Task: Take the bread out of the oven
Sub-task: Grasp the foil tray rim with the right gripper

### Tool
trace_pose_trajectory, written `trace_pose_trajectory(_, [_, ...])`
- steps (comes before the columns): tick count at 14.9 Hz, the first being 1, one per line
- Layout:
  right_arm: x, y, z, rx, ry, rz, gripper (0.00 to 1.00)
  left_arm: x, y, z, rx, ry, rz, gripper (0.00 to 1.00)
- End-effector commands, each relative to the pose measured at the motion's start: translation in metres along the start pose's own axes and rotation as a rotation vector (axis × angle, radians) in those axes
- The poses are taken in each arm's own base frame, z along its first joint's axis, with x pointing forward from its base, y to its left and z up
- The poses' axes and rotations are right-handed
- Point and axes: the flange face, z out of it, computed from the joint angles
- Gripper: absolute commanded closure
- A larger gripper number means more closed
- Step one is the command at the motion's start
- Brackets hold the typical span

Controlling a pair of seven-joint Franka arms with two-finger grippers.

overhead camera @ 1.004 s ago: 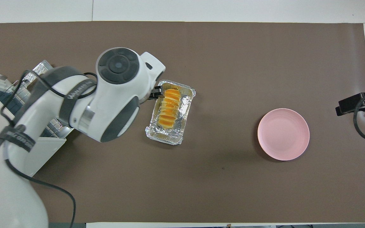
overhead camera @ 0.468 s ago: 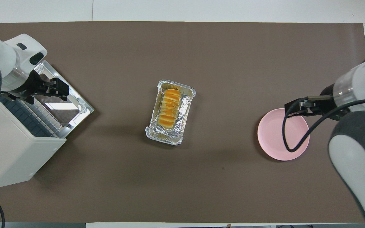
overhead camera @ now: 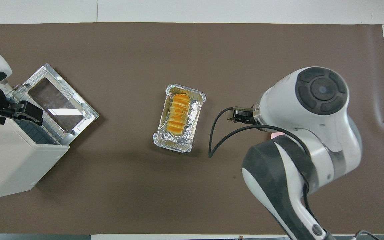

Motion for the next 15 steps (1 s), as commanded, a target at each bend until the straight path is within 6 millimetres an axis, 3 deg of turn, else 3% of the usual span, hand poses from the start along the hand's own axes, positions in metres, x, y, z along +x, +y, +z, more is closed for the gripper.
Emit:
trace_pose_trajectory(1, [-0.002, -0.041, 0.04, 0.035, 0.018, 0.089, 0.0, -0.028, -0.003, 0.005, -0.009, -0.057, -0.003, 0.0])
trace_pose_trajectory(2, [-0.001, -0.047, 0.05, 0.038, 0.019, 0.102, 0.01, -0.032, -0.002, 0.009, -0.005, -0.051, -0.003, 0.0])
trace_pose_trajectory(3, [-0.001, -0.054, 0.06, 0.04, 0.023, 0.106, 0.01, -0.024, -0.003, 0.009, -0.005, -0.01, 0.002, 0.0])
trace_pose_trajectory(5, [-0.002, -0.078, 0.086, 0.033, 0.024, 0.119, 0.0, -0.012, 0.001, 0.021, -0.026, -0.039, 0.012, 0.0])
trace_pose_trajectory(8, [-0.006, -0.115, 0.122, 0.013, 0.039, 0.164, 0.0, -0.011, 0.011, 0.023, -0.044, -0.044, 0.03, 0.0])
trace_pose_trajectory(12, [-0.004, -0.115, 0.145, 0.002, 0.046, 0.175, 0.0, -0.012, 0.006, 0.023, -0.049, -0.041, 0.015, 0.0])
trace_pose_trajectory(15, [-0.01, -0.121, 0.162, -0.02, 0.032, 0.159, 0.03, -0.015, 0.004, 0.001, -0.05, -0.027, 0.013, 0.0])
